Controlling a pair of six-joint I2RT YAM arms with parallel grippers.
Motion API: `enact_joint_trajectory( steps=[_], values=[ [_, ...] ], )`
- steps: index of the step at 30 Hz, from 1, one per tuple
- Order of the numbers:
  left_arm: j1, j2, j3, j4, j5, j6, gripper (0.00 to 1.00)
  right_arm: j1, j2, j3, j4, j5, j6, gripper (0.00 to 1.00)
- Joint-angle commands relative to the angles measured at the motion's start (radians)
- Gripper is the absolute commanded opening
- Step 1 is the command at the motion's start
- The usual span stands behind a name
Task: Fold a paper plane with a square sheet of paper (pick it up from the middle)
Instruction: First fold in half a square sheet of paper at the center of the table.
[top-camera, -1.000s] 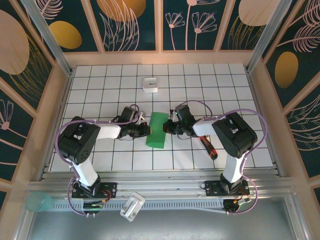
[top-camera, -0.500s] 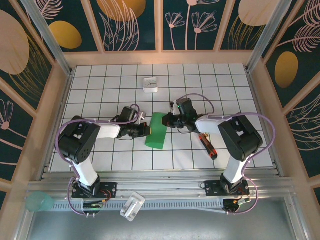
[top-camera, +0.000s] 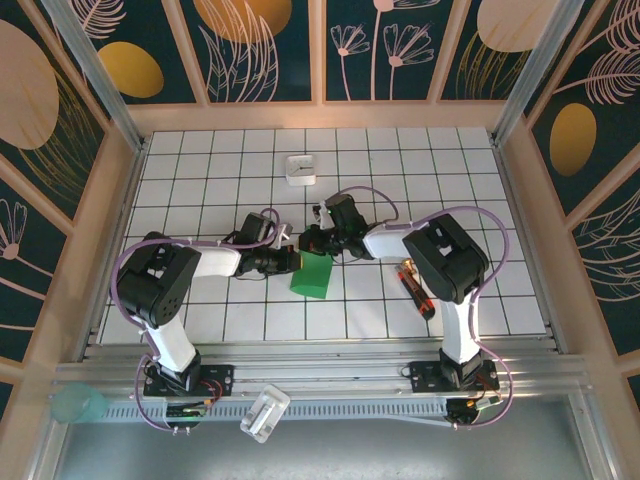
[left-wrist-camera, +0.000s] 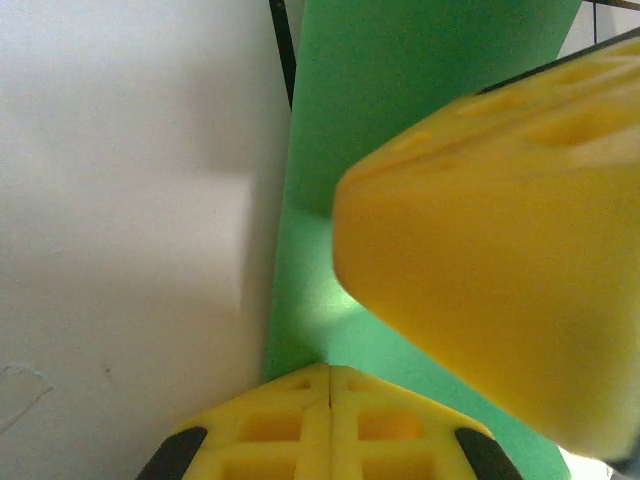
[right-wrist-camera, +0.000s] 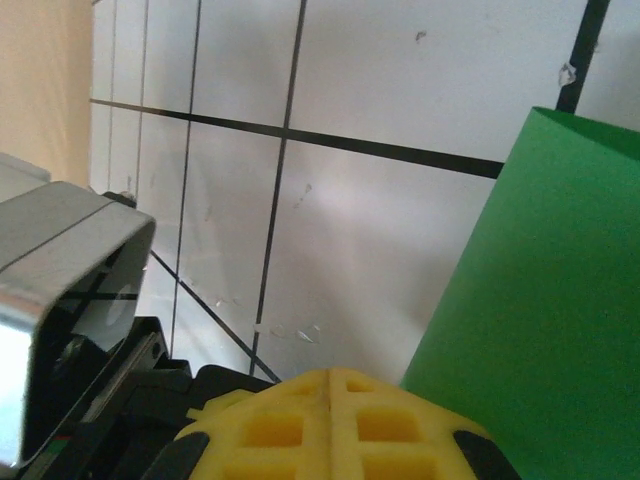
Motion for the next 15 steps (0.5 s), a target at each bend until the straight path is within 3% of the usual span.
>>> enact_joint_trajectory(
  steps=[1, 15],
  values=[
    [0.003, 0.057, -0.048, -0.165, -0.070, 0.029, 0.00, 0.011, 0.042, 0.041, -0.078, 0.049, -0.018, 0.00],
    [0.003, 0.081, -0.048, -0.235, -0.098, 0.091, 0.00, -0.015, 0.128, 0.153, -0.215, 0.222, -0.062, 0.00]
  ],
)
